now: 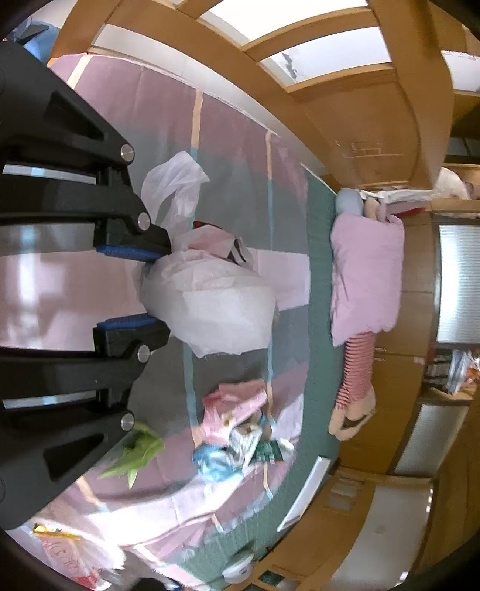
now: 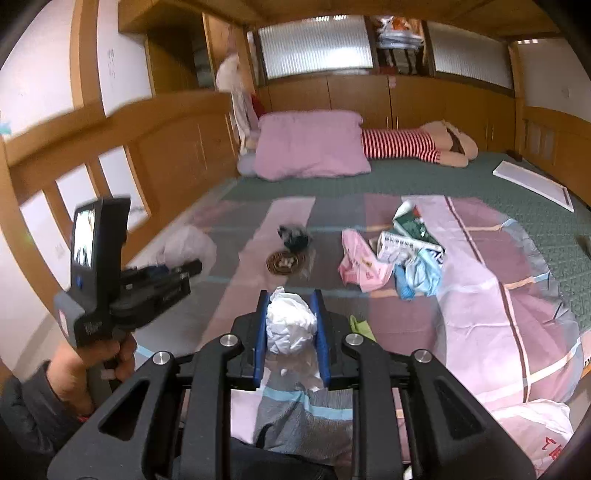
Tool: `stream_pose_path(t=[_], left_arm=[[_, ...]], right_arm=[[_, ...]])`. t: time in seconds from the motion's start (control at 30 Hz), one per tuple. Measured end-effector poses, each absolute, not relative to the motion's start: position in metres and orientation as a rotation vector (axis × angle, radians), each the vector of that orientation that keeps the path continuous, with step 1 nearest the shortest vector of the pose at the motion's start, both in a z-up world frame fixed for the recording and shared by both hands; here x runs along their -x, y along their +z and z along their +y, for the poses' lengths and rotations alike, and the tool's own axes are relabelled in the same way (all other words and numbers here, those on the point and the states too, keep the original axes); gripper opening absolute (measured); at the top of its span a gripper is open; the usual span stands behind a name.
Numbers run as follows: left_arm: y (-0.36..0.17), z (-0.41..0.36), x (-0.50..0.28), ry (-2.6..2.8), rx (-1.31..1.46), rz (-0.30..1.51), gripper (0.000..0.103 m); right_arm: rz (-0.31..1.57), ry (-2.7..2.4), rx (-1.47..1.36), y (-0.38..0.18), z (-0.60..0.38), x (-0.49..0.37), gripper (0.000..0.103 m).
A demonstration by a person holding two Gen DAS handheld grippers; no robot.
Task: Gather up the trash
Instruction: 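Lift the white tissue with the right gripper while the left holds the white bag, then carry the white tissue over the wastebasket and open the right gripper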
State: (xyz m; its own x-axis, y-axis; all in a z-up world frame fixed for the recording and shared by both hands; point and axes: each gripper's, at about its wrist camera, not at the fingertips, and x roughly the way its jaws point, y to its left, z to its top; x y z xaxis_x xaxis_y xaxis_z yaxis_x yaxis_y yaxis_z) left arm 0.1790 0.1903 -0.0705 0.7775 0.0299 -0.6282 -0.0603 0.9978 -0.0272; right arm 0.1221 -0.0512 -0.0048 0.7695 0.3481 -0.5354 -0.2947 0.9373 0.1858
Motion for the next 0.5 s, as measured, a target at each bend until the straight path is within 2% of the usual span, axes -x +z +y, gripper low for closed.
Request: stream_pose_path(t=[0.13,0.5], left_arm=[[-0.044,0.183,-0.146,0.019,0.098,0.633,0.025],[0.016,0.100,-0.053,-0.085,0.052,0.569,0.025]], right_arm=[[0.561,0.387,-0.112,0.013,-0.065,-0.093,0.023],[0.396,0.381,-0.147,0.060,-0.117,-0.011,0.023]])
